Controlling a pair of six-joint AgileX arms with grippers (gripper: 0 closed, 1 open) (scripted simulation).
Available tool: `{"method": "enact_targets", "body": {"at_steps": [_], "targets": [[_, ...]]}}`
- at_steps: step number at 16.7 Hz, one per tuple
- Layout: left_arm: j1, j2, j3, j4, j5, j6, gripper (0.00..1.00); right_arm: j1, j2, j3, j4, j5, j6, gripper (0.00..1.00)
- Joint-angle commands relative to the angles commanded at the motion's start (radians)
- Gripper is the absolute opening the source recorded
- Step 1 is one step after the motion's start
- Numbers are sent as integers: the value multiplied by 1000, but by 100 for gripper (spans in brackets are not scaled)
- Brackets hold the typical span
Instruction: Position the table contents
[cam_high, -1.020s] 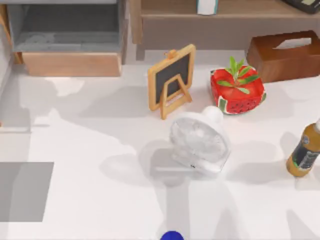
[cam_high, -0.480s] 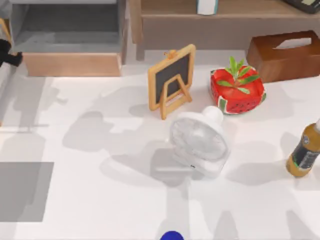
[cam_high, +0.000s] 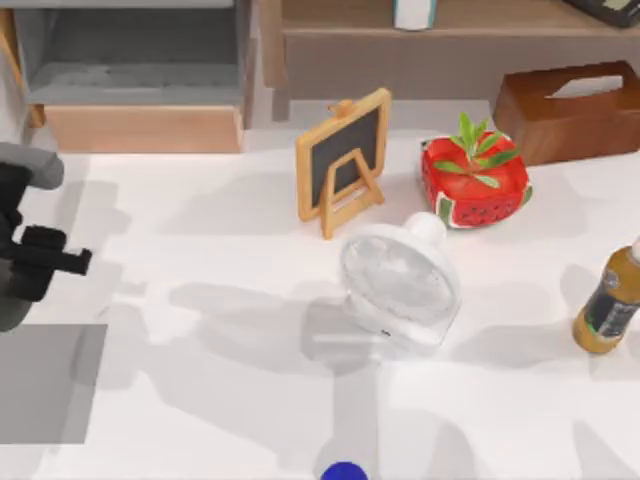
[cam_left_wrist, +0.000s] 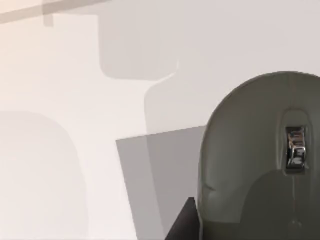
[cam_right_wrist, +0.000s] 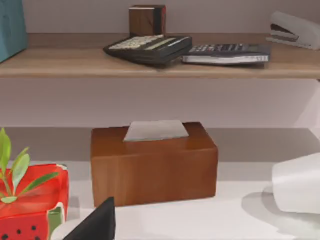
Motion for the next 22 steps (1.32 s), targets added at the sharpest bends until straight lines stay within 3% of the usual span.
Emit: {"method": "enact_targets", "body": {"at_steps": [7,22], "targets": [[24,-37,-218,87,31,-155,0,0,0,0,0,0,0,100],[-45,-56,-195,104,11,-85,0,0,0,0,0,0,0,100]]}}
